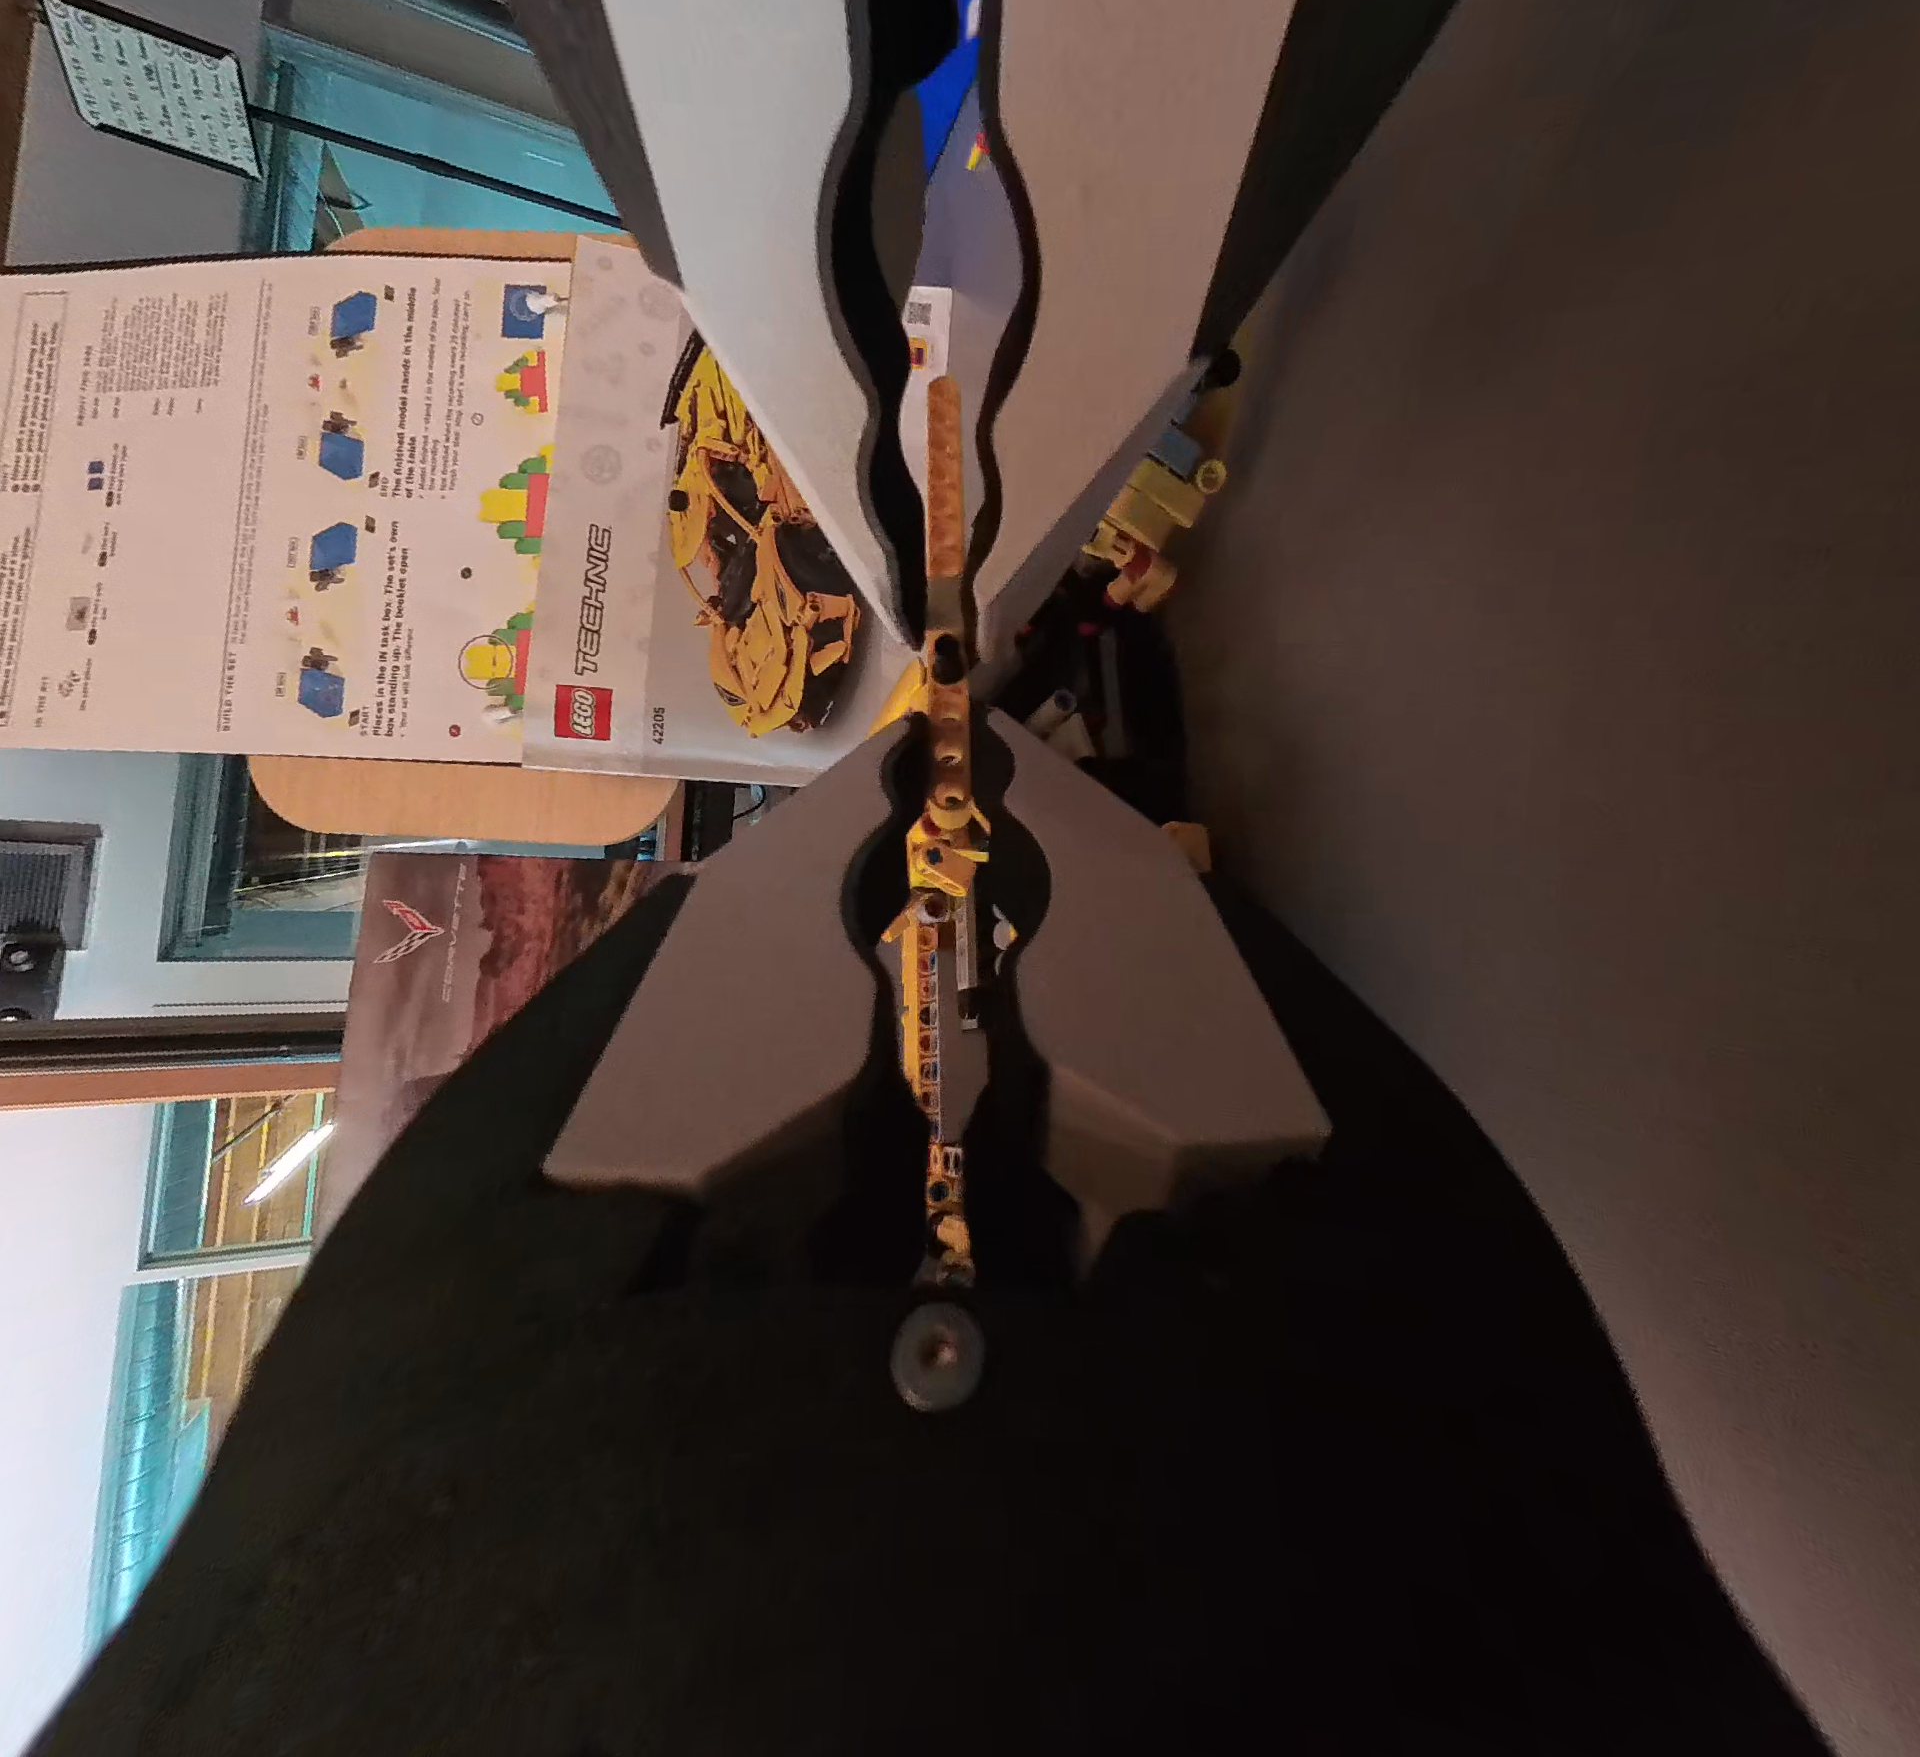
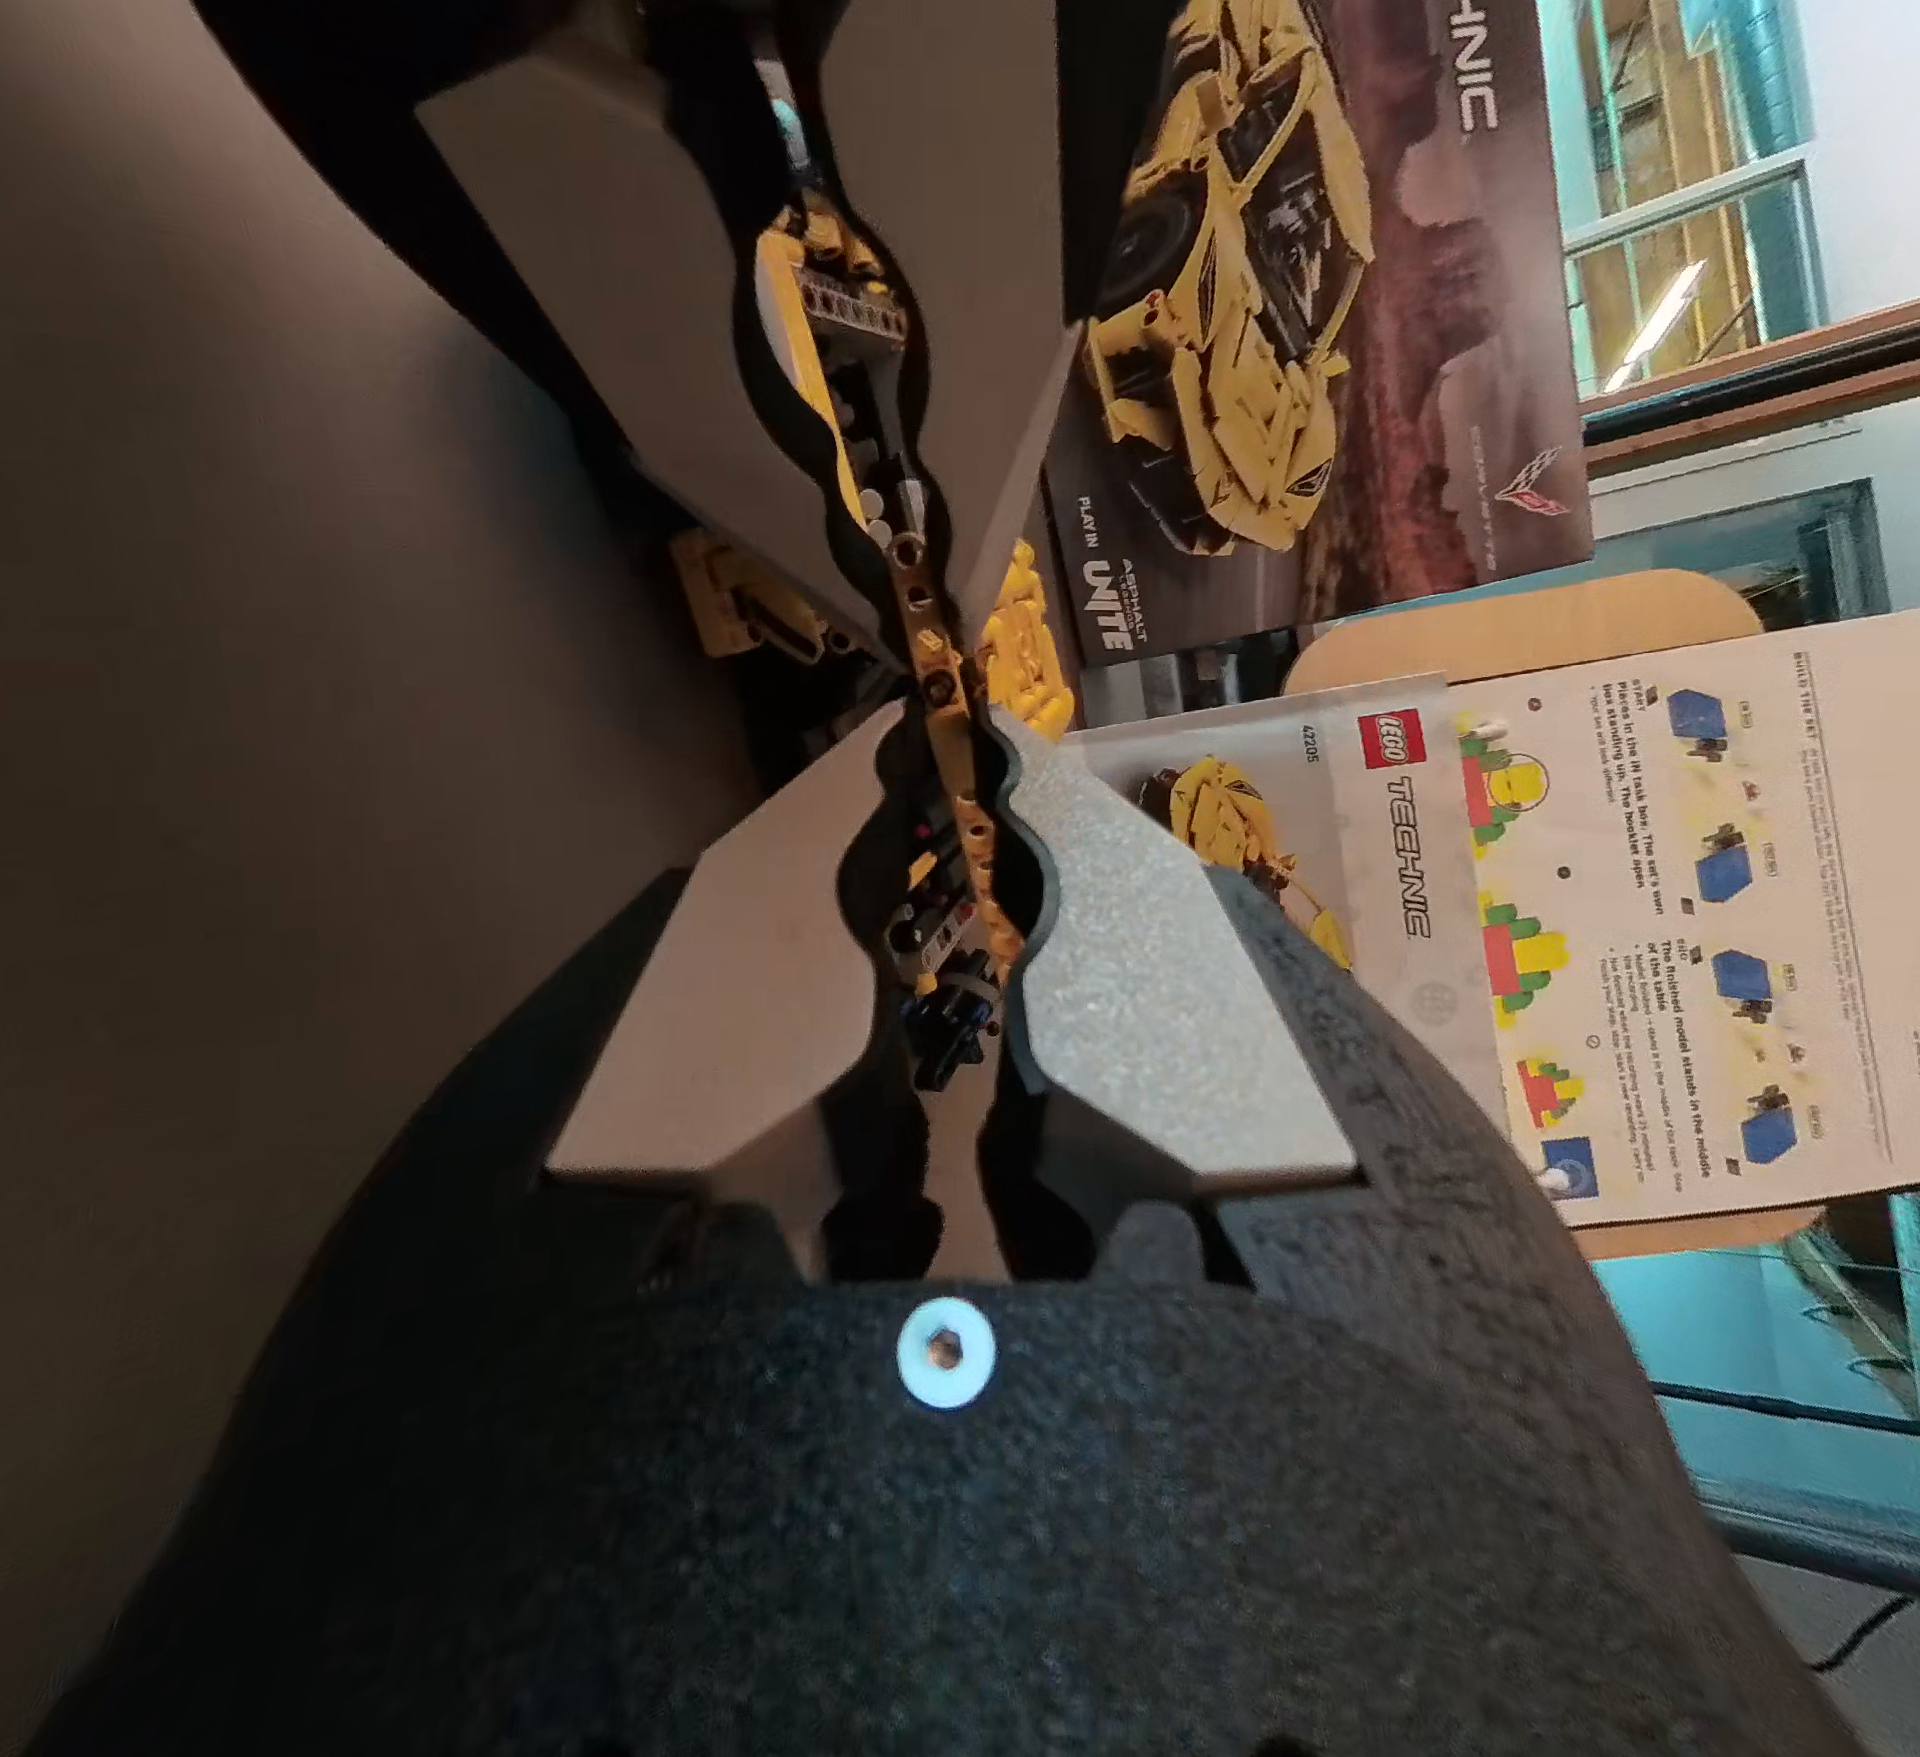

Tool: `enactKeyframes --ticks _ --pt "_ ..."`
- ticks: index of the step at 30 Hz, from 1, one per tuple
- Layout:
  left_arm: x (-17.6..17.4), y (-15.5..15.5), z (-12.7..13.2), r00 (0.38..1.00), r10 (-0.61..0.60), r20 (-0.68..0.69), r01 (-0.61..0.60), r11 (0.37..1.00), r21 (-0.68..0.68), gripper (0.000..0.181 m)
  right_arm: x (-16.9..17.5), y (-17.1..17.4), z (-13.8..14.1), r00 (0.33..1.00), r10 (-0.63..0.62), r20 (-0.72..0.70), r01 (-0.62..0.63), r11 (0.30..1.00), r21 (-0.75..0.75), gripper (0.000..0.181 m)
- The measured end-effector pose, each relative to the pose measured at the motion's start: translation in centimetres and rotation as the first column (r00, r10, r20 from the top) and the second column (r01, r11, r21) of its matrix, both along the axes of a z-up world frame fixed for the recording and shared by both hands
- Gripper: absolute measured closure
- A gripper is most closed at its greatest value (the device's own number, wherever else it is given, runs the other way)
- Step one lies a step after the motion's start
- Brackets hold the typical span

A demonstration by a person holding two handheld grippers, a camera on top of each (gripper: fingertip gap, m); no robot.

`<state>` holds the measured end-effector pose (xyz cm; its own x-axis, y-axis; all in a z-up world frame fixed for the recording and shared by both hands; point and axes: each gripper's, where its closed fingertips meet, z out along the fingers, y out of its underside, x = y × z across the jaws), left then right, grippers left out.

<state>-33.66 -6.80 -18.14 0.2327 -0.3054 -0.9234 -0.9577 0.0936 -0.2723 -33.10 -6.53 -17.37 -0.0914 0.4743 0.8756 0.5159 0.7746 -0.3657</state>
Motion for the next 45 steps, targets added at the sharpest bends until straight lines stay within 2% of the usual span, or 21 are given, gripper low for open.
enactKeyframes --ticks 4,6,8,10,12,13,15,16,18,19,23,26,28,30,33,35,36,39,41,43,45 --pt "-0.9 0.2 -0.2 0.996 0.034 0.083 -0.029 0.998 -0.054 0.174 0.1 -0.5 0.3 1.0 0.017 0.01 -0.014 0.977 -0.213 0.174" --pt "-4.4 1.0 -0.6 0.986 0.165 0.035 -0.163 0.985 -0.059 0.174 0.6 -1.1 2.4 0.992 0.056 -0.113 -0.093 0.93 -0.355 0.174" --pt "-4.6 0.7 1.0 0.971 0.135 0.198 -0.125 0.99 -0.063 0.174 1.4 -1.0 4.3 0.968 0.064 -0.242 -0.185 0.834 -0.52 0.175" --pt "-3.5 0.5 2.2 0.958 0.098 0.27 -0.092 0.995 -0.035 0.174 2.1 -0.6 6.1 0.925 0.045 -0.377 -0.311 0.657 -0.687 0.175" --pt "-3.3 0.6 2.0 0.973 0.106 0.206 -0.11 0.994 0.005 0.175 3.1 0.2 7.7 0.88 -0.015 -0.475 -0.436 0.37 -0.82 0.175" --pt "-3.3 0.6 1.8 0.977 0.102 0.188 -0.107 0.994 0.013 0.175 3.8 1.7 7.7 0.881 -0.089 -0.464 -0.429 0.259 -0.865 0.174" --pt "-2.9 0.5 1.6 0.97 0.08 0.228 -0.081 0.997 -0.007 0.175 6.3 6.2 6.6 0.895 -0.262 -0.362 -0.32 0.188 -0.929 0.175" --pt "-2.5 0.5 1.9 0.964 0.064 0.26 -0.064 0.998 -0.009 0.174 8.3 8.6 4.9 0.908 -0.353 -0.226 -0.186 0.143 -0.972 0.175" --pt "-1.4 0.1 2.2 0.952 0.027 0.304 -0.023 1.0 -0.017 0.175 14.6 13.9 0.6 0.809 -0.58 0.093 0.192 0.112 -0.975 0.174" --pt "-1.0 0.0 2.2 0.952 0.015 0.305 -0.009 1.0 -0.021 0.175 17.7 15.5 -0.5 0.736 -0.657 0.164 0.297 0.096 -0.95 0.174" --pt "-0.2 -0.1 1.6 0.966 0.004 0.26 0.004 1.0 -0.03 0.175 25.2 17.0 -4.4 0.541 -0.735 0.409 0.549 -0.059 -0.834 0.171" --pt "-0.4 0.0 1.5 0.958 0.011 0.288 0.002 0.999 -0.042 0.174 26.1 17.8 -4.7 0.515 -0.756 0.403 0.554 -0.065 -0.83 0.161" --pt "-0.5 0.0 1.8 0.949 0.012 0.316 0.001 0.999 -0.043 0.174 25.3 18.0 -3.4 0.552 -0.76 0.343 0.501 -0.026 -0.865 0.158" --pt "-0.5 -0.1 2.2 0.938 0.007 0.347 0.007 0.999 -0.039 0.174 23.4 17.7 -1.2 0.622 -0.747 0.236 0.423 0.068 -0.903 0.156" --pt "-0.1 -0.2 3.0 0.914 -0.019 0.404 0.031 0.999 -0.022 0.175 15.5 13.0 3.6 0.849 -0.529 -0.023 0.09 0.186 -0.978 0.154" --pt "0.2 -0.4 3.6 0.887 -0.038 0.459 0.053 0.998 -0.02 0.175 9.6 8.0 6.3 0.925 -0.322 -0.203 -0.17 0.129 -0.977 0.152" --pt "0.3 -0.5 3.9 0.874 -0.045 0.484 0.061 0.998 -0.018 0.175 7.0 5.6 7.0 0.934 -0.236 -0.27 -0.265 0.05 -0.963 0.147" --pt "0.1 -0.6 4.7 0.846 -0.057 0.529 0.064 0.998 0.005 0.174 1.5 0.8 6.6 0.942 -0.104 -0.318 -0.334 -0.229 -0.915 0.127" --pt "-0.1 -0.7 5.2 0.858 -0.079 0.507 0.063 0.997 0.049 0.175 0.4 -0.1 7.2 0.916 -0.107 -0.387 -0.401 -0.327 -0.856 0.147" --pt "0.0 -0.8 5.6 0.874 -0.096 0.477 0.062 0.994 0.087 0.175 0.5 -0.2 7.6 0.896 -0.125 -0.426 -0.441 -0.361 -0.822 0.171" --pt "0.3 -0.9 5.3 0.867 -0.089 0.49 0.069 0.996 0.058 0.174 0.7 0.1 6.8 0.91 -0.125 -0.396 -0.415 -0.288 -0.863 0.174"
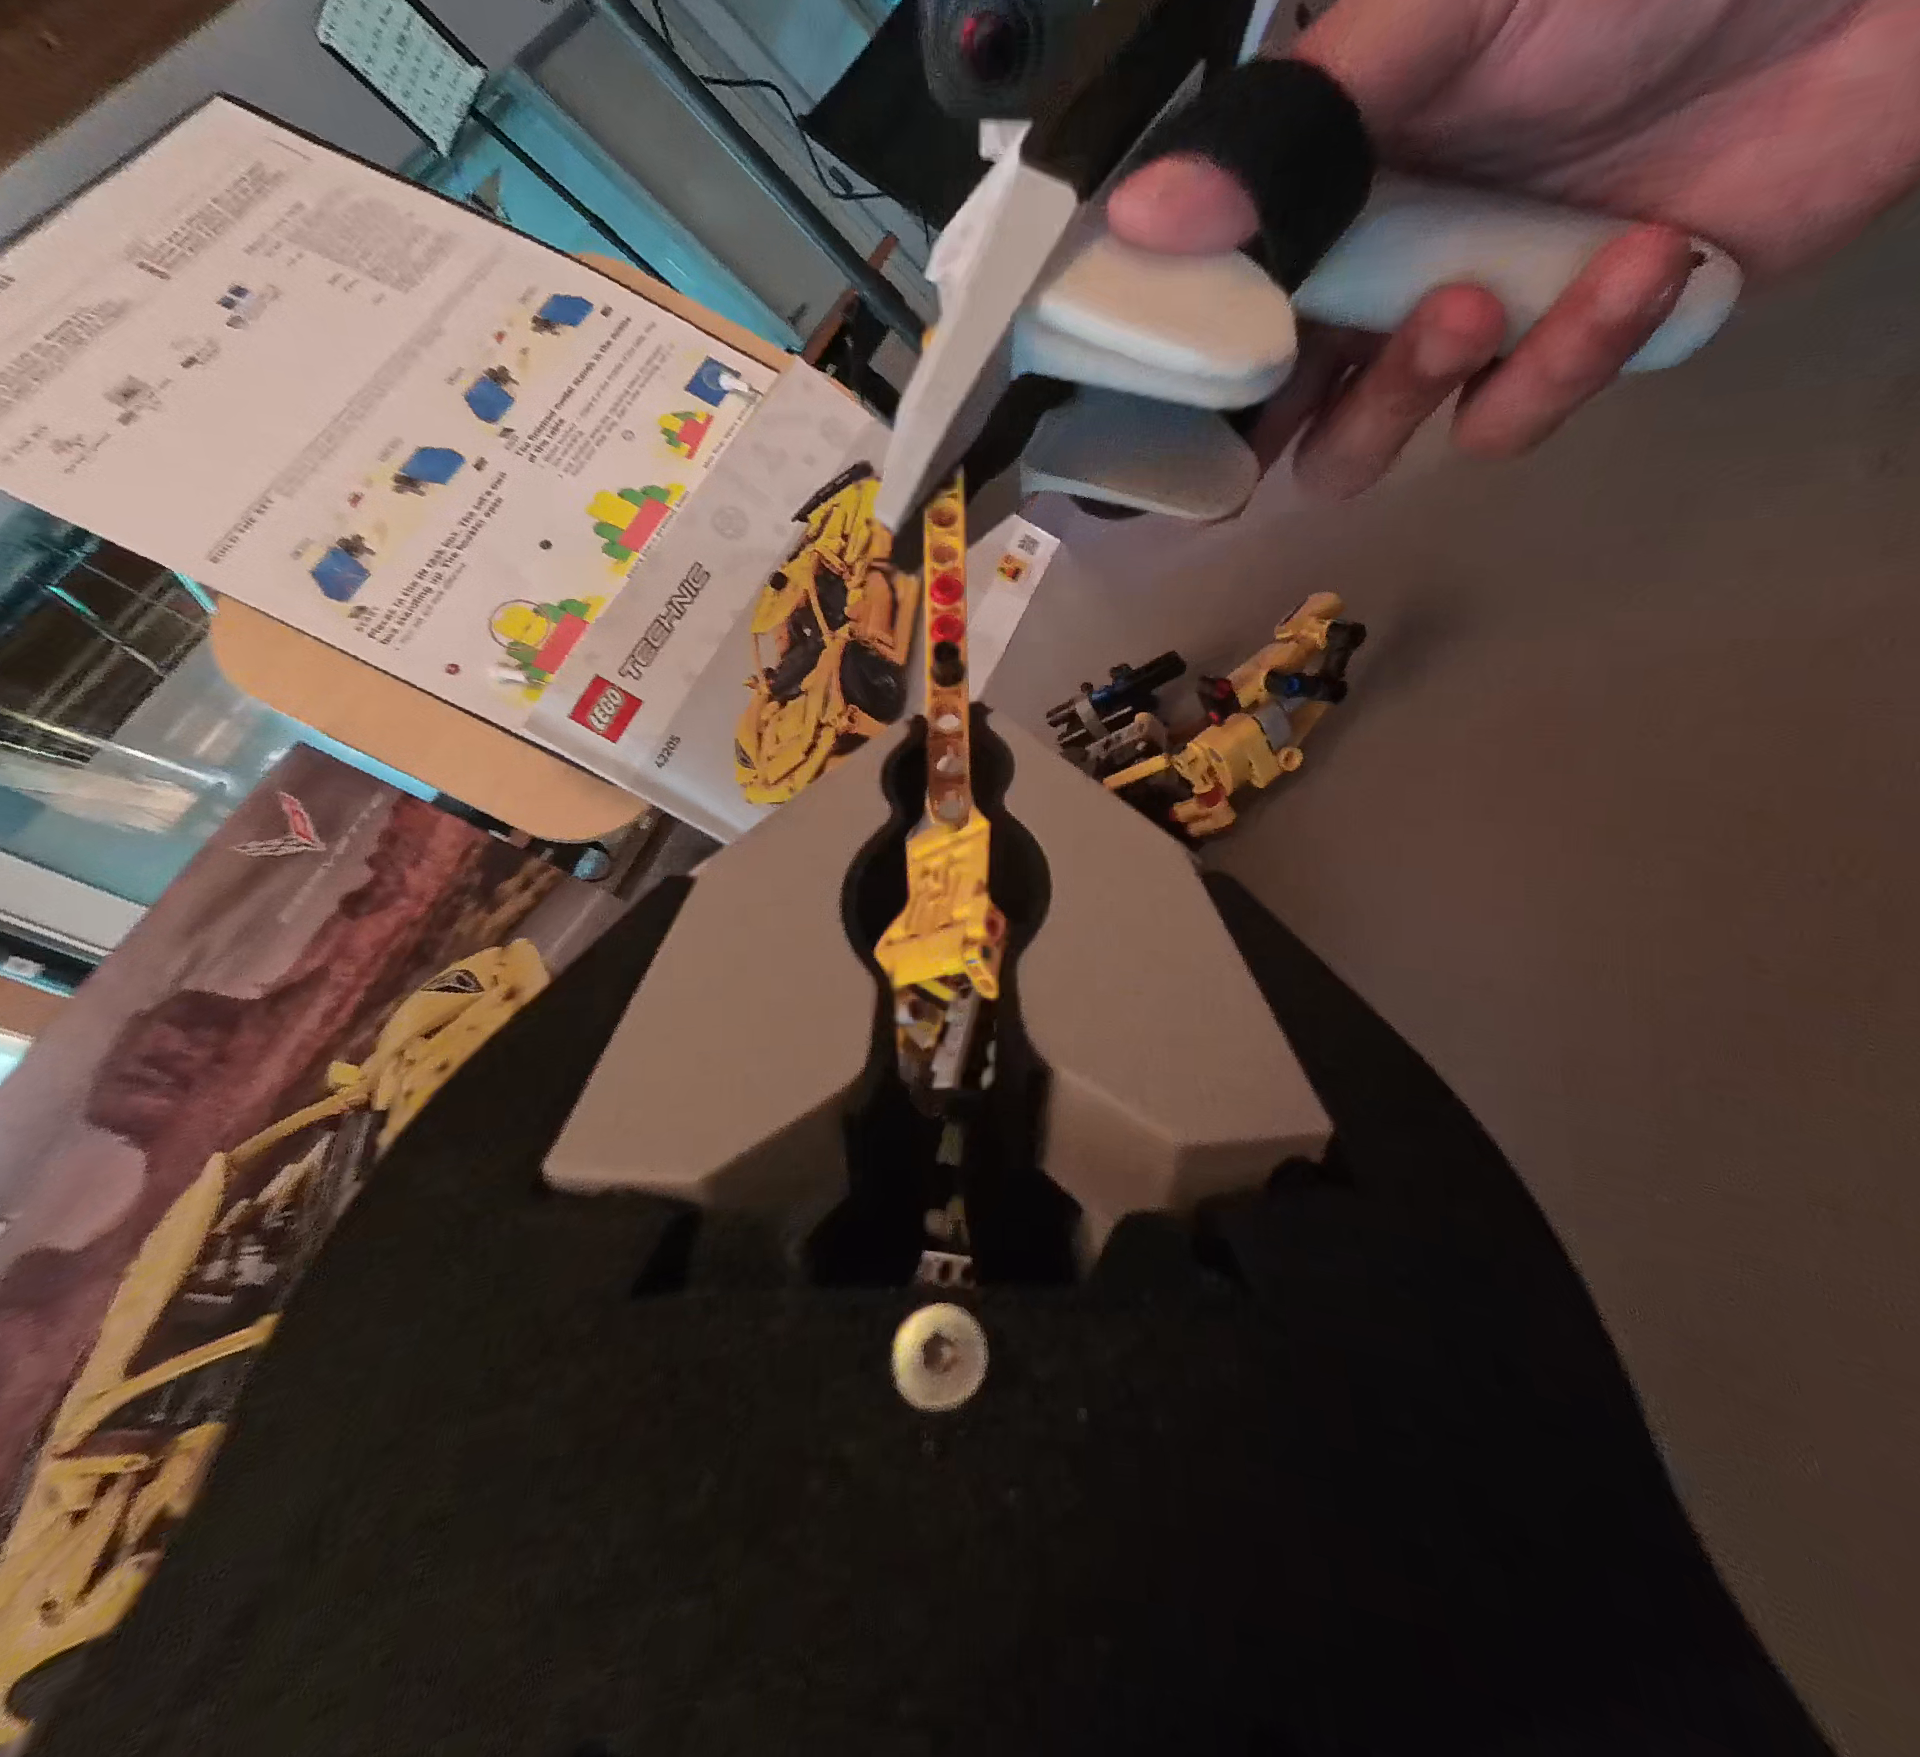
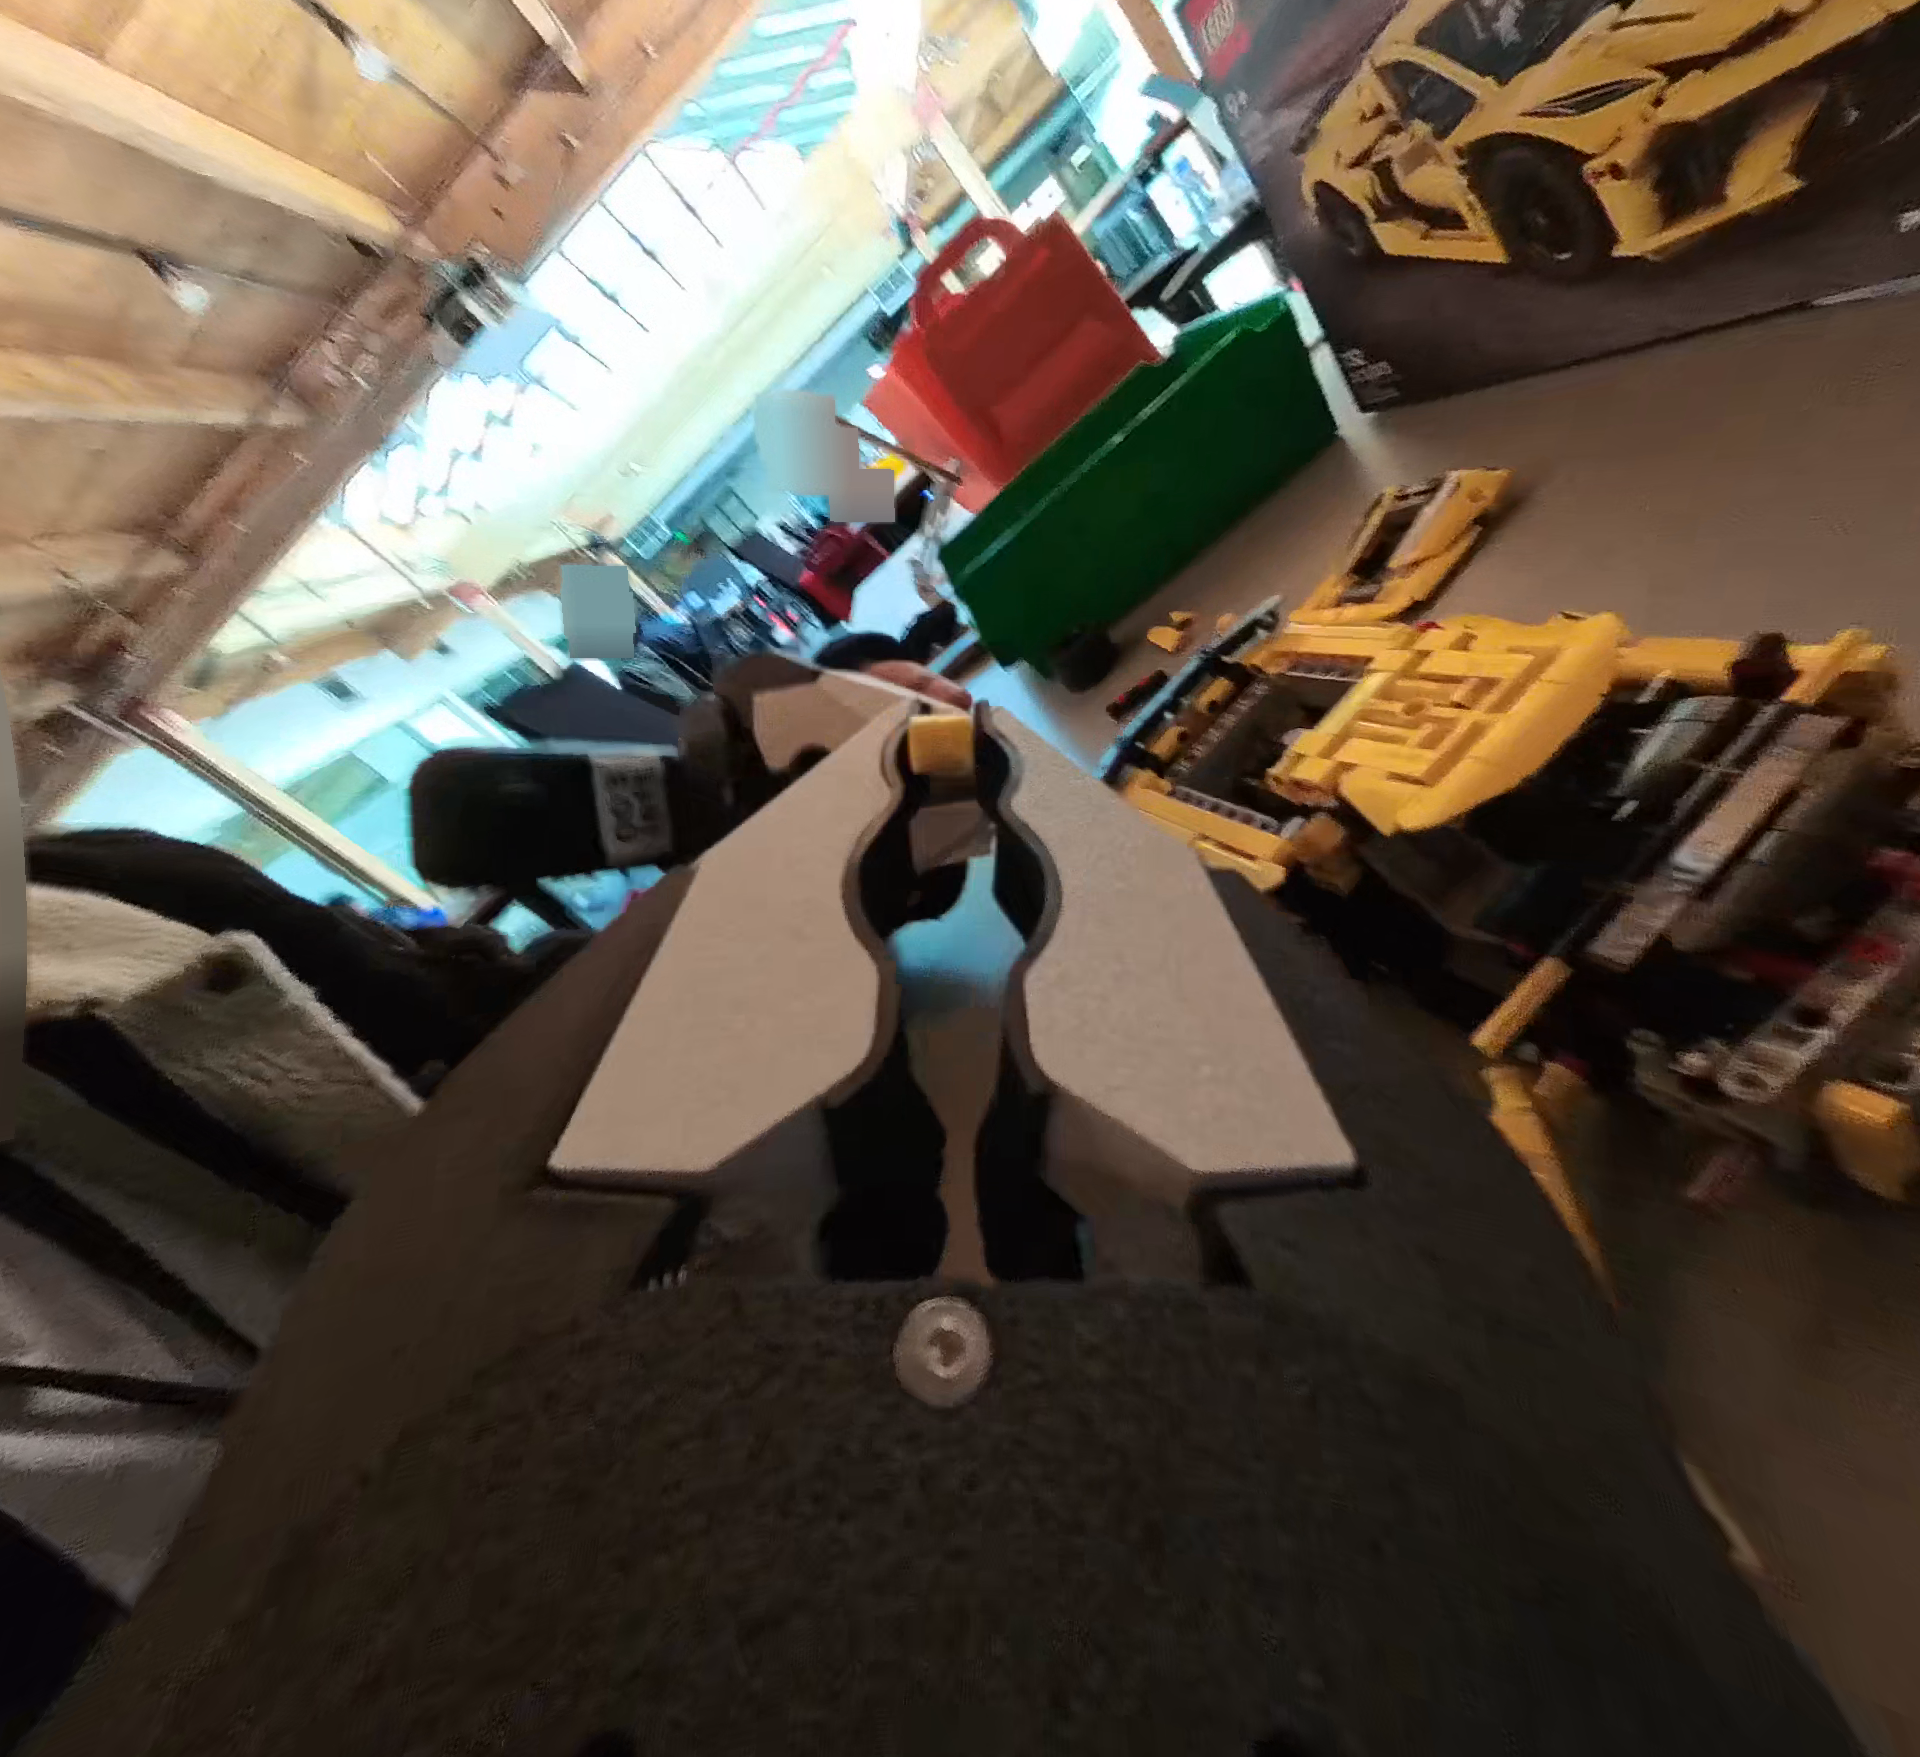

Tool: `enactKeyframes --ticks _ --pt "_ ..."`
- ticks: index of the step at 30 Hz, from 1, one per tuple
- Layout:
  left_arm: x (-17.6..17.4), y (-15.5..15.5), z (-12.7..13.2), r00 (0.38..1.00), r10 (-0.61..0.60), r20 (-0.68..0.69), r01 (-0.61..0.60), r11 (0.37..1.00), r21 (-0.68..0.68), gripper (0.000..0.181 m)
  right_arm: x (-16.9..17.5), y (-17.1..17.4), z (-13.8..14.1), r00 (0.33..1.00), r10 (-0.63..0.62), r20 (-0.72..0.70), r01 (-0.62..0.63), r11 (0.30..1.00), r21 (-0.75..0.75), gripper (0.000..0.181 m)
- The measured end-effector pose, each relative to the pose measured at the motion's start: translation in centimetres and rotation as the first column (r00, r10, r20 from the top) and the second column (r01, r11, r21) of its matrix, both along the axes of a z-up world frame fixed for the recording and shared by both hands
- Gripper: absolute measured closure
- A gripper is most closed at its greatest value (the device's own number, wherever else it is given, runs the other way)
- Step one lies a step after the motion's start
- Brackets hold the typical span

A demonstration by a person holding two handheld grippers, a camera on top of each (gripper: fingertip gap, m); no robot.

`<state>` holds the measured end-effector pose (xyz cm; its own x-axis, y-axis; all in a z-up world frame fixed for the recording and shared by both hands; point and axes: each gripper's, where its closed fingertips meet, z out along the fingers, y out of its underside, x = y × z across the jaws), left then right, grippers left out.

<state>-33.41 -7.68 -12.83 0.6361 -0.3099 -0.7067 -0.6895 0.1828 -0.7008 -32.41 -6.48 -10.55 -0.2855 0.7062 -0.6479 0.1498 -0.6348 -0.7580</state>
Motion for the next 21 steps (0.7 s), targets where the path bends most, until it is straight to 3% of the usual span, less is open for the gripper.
enactKeyframes --ticks 3,7,10,12,16,19,21 --pt "0.9 -0.1 -0.3 0.973 -0.055 0.223 0.091 0.984 -0.154 0.172 0.7 0.1 0.4 1.0 -0.019 -0.018 0.022 0.987 0.158 0.174" --pt "1.3 -1.1 0.6 0.827 -0.124 0.549 0.323 0.903 -0.283 0.155 1.8 -1.8 2.5 0.988 0.055 -0.142 -0.012 0.957 0.288 0.175" --pt "2.0 -2.4 1.8 0.729 -0.203 0.654 0.466 0.846 -0.257 0.16 1.8 -2.9 2.0 0.99 0.076 -0.121 -0.018 0.906 0.423 0.174" --pt "2.5 -3.0 1.8 0.71 -0.224 0.667 0.508 0.82 -0.265 0.167 1.9 -3.0 2.1 0.988 0.08 -0.129 -0.015 0.896 0.445 0.175" --pt "2.3 -2.6 1.2 0.748 -0.208 0.63 0.473 0.834 -0.286 0.172 1.6 -1.9 1.4 0.996 0.025 -0.089 0.015 0.907 0.421 0.171" --pt "0.8 -1.1 0.9 0.856 -0.135 0.5 0.289 0.926 -0.245 0.174 0.5 0.9 0.0 0.989 -0.149 -0.011 0.143 0.923 0.358 0.156" --pt "-0.6 0.0 1.0 0.934 -0.051 0.353 0.114 0.981 -0.158 0.174 -0.1 1.4 -1.1 0.986 -0.16 0.047 0.146 0.965 0.217 0.147"
